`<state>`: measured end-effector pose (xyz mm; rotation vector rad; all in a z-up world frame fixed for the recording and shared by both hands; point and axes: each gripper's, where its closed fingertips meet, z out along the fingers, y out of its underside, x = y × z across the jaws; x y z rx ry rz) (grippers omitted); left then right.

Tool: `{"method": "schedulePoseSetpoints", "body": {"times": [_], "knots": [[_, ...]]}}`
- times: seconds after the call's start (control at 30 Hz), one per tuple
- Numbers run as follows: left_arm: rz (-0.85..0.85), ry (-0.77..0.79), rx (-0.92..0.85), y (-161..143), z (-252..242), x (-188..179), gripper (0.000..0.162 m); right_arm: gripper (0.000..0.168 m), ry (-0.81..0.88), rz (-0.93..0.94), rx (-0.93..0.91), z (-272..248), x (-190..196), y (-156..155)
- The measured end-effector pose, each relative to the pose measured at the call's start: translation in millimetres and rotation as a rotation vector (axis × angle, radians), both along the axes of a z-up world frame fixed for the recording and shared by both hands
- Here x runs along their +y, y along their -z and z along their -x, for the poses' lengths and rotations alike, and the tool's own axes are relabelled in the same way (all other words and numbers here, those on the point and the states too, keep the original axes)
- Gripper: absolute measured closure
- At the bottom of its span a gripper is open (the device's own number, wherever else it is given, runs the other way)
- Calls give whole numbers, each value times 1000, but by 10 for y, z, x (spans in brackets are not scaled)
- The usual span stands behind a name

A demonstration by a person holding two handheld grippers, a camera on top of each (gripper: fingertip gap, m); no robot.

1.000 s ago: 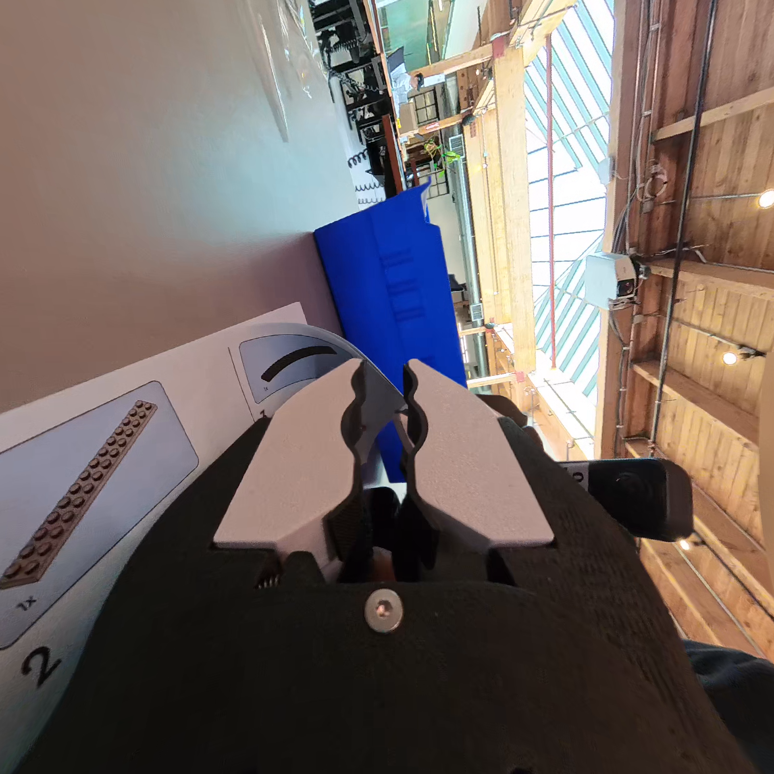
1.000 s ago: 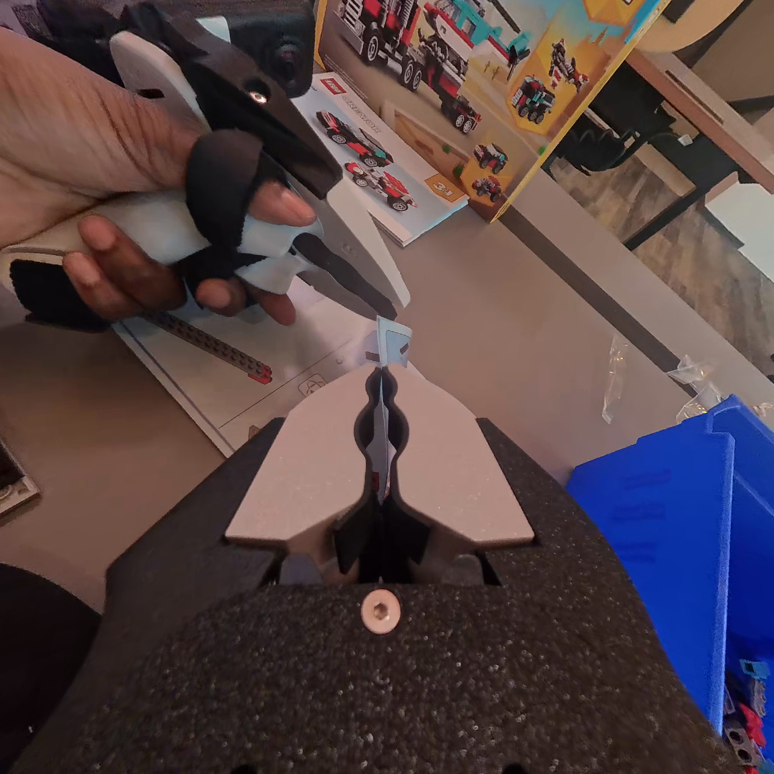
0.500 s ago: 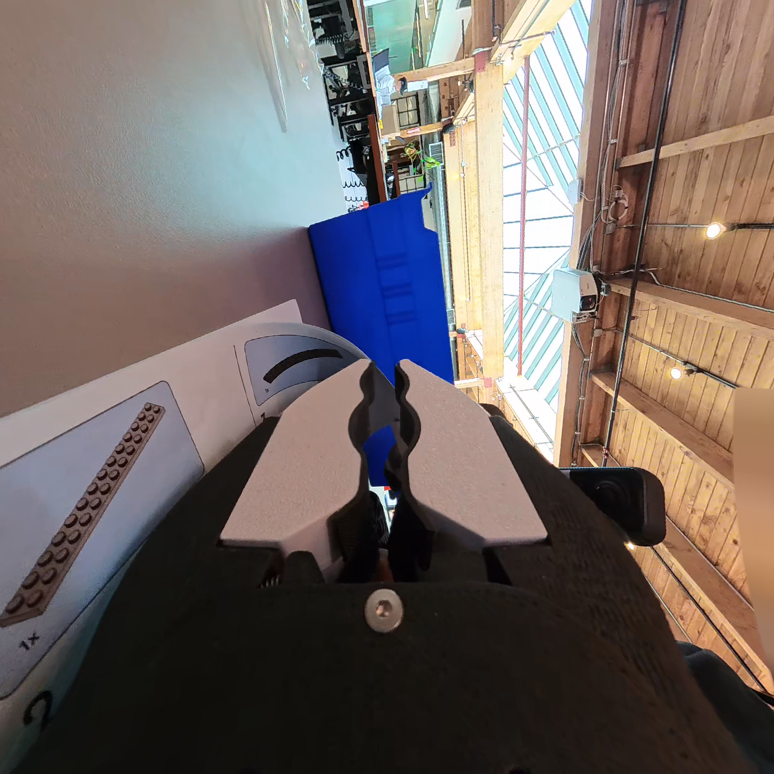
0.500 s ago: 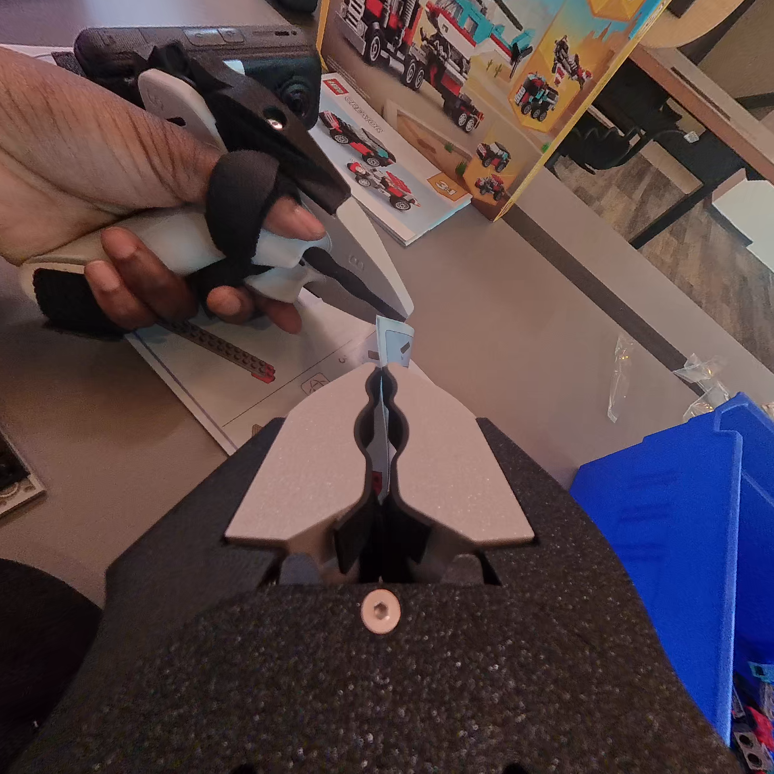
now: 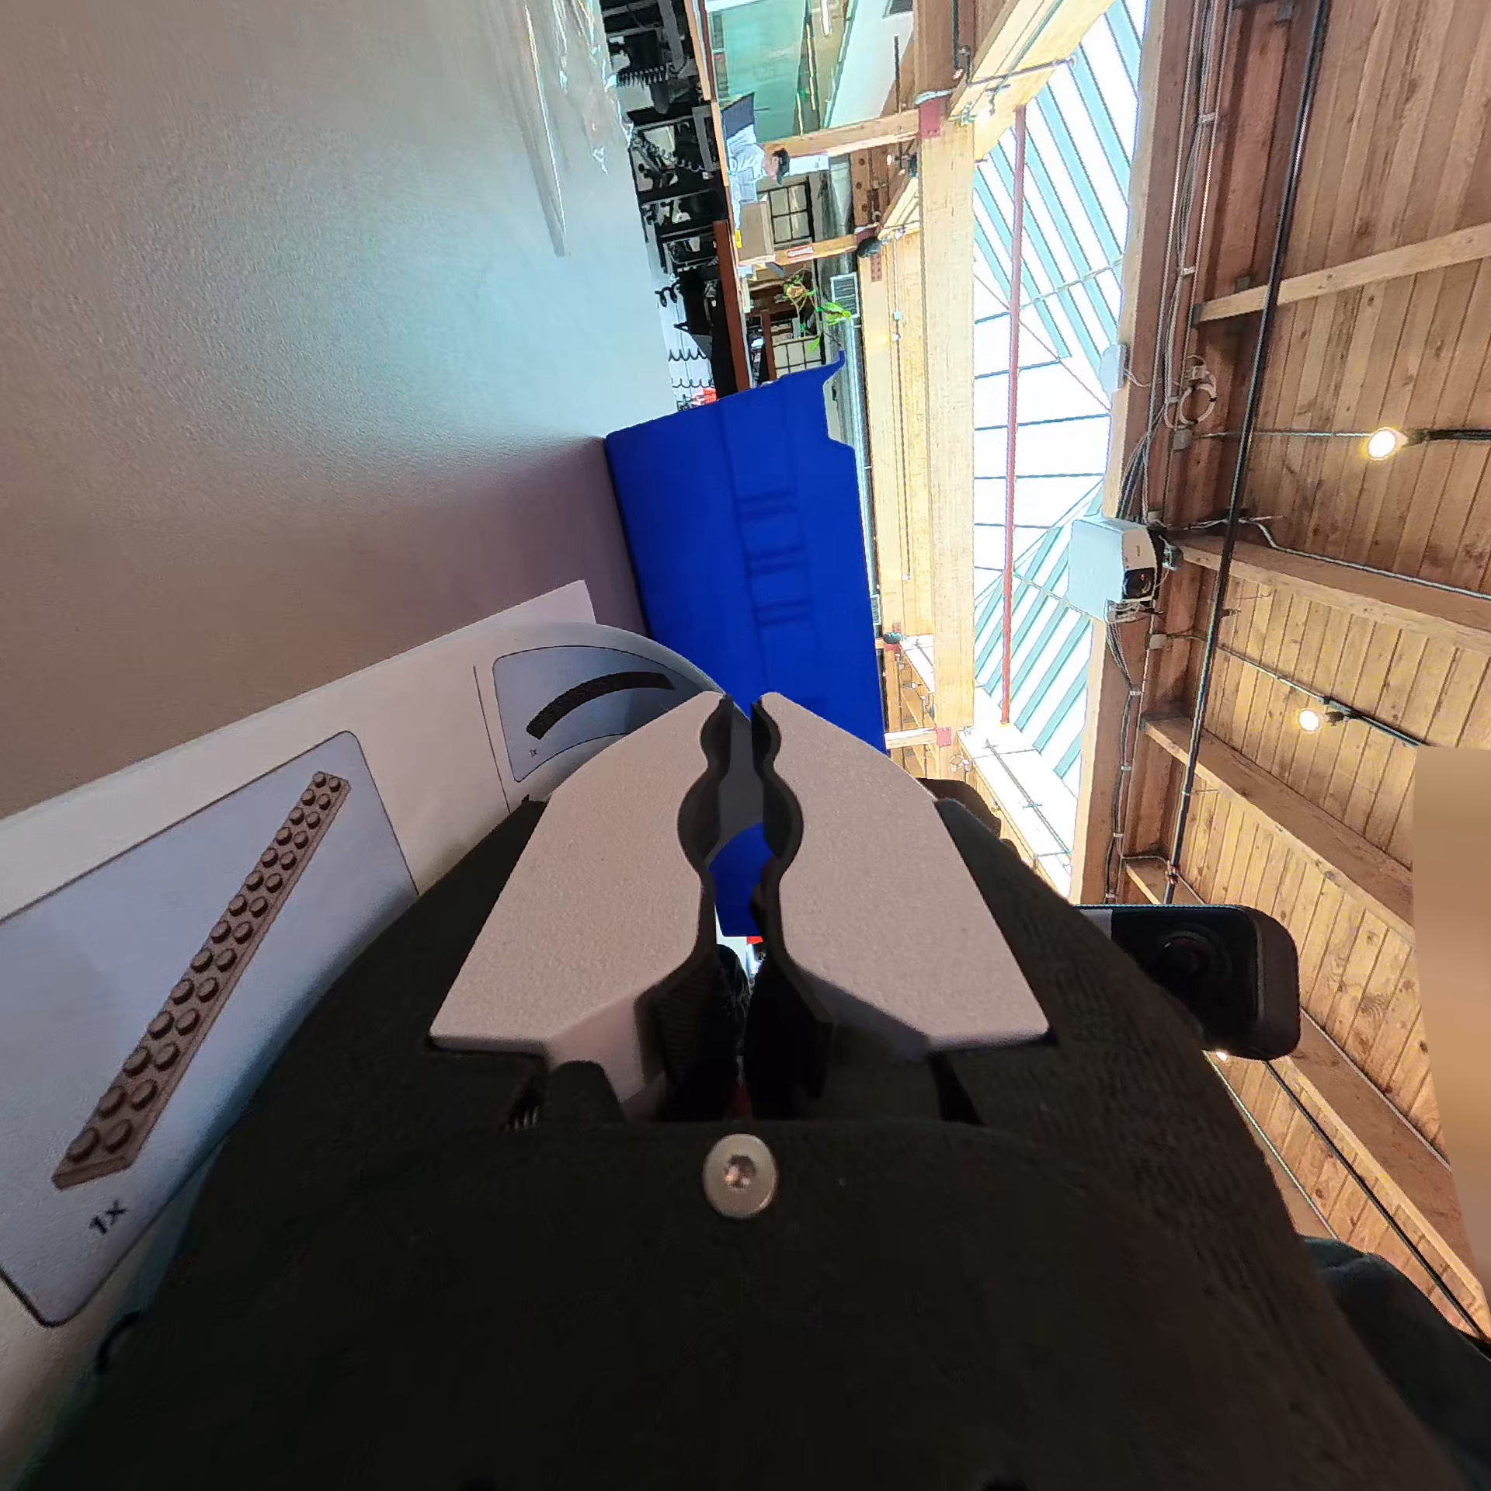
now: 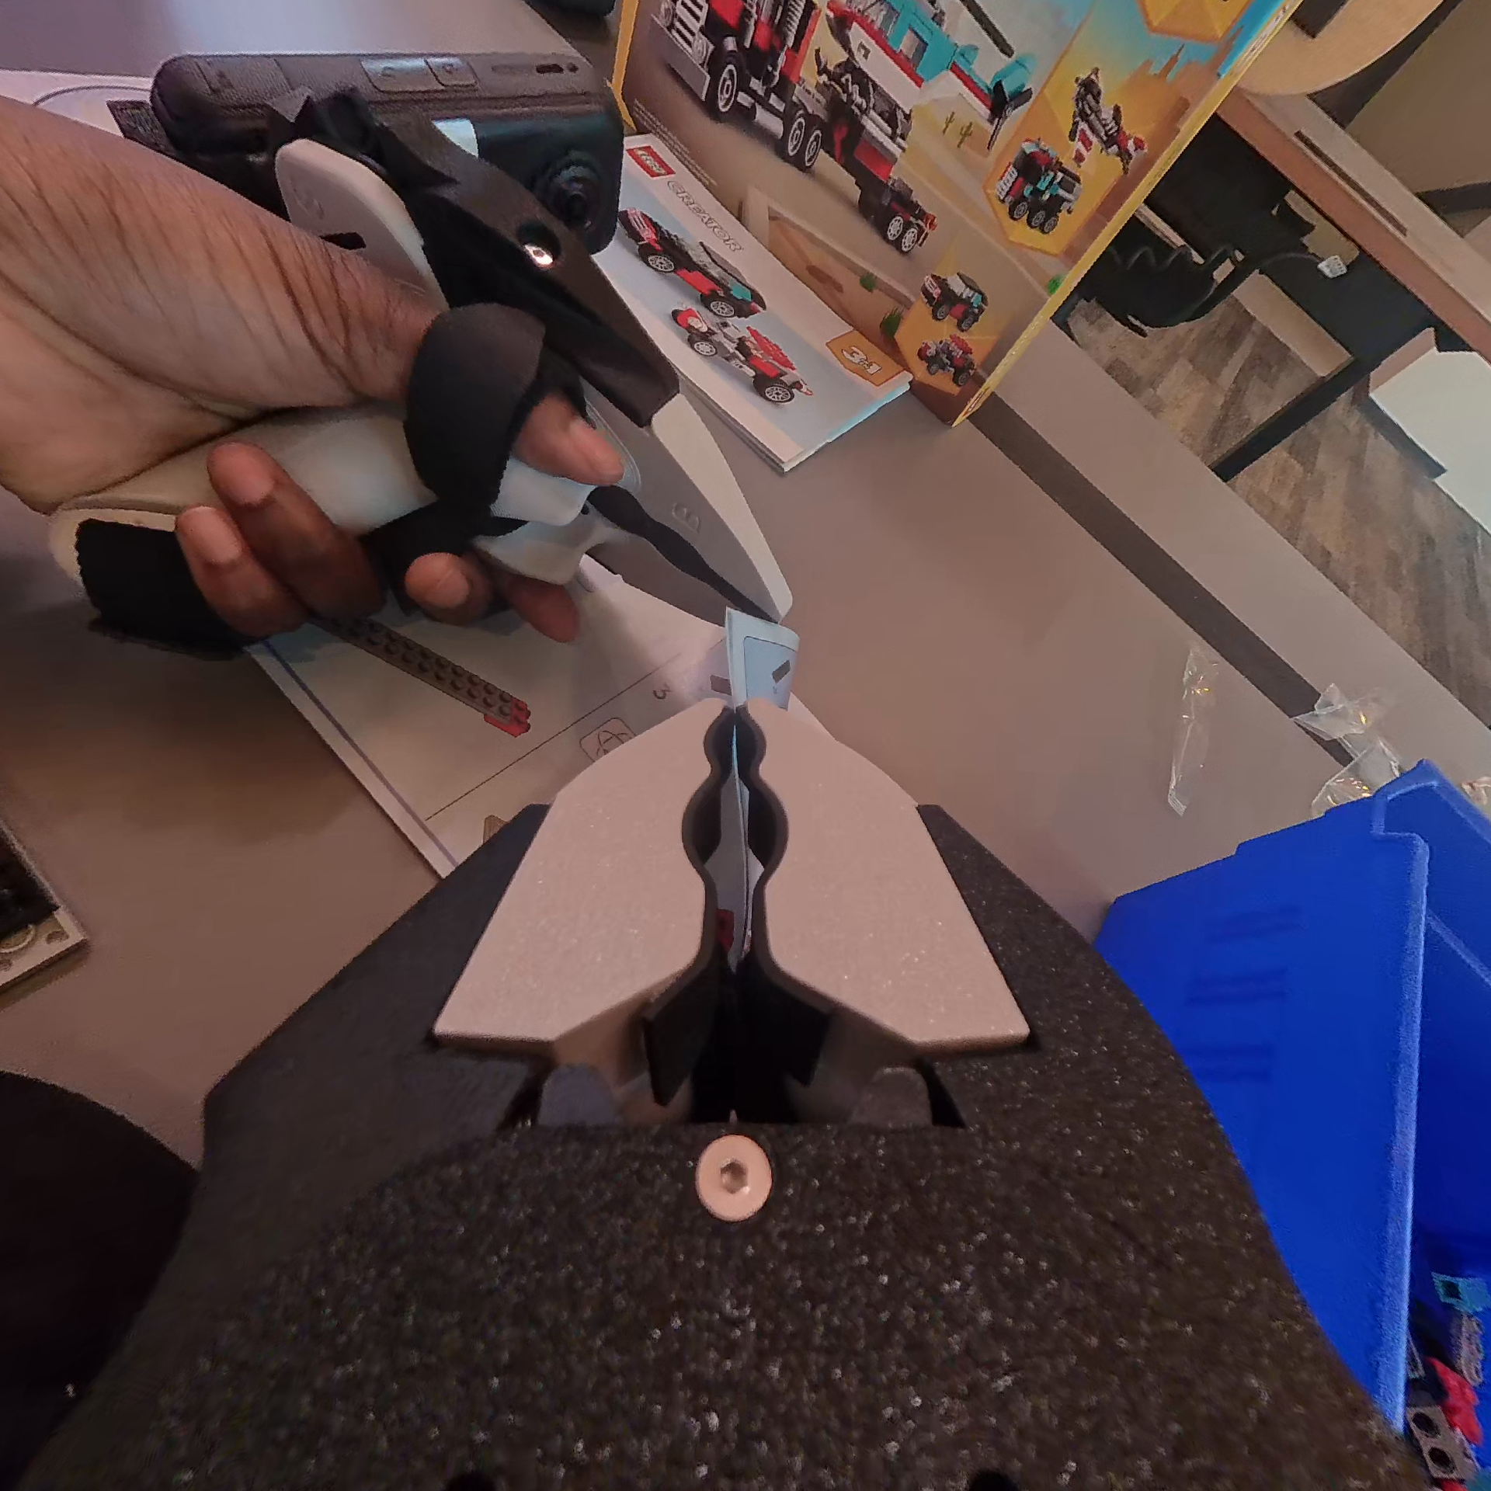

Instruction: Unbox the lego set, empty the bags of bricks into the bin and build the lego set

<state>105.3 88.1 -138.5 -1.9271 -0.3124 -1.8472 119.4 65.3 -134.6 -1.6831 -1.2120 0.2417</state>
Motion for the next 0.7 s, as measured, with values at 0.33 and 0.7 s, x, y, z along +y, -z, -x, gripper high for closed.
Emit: {"method": "schedulePoseSetpoints", "body": {"times": [0.33,0.7], "knots": [[-10,-2,5,1,5,-3,162,168,3,3,4,-5,-2,-1],[-18,2,15,6,3,-11,162,168,10,6,11,-22,6,-1]]}}
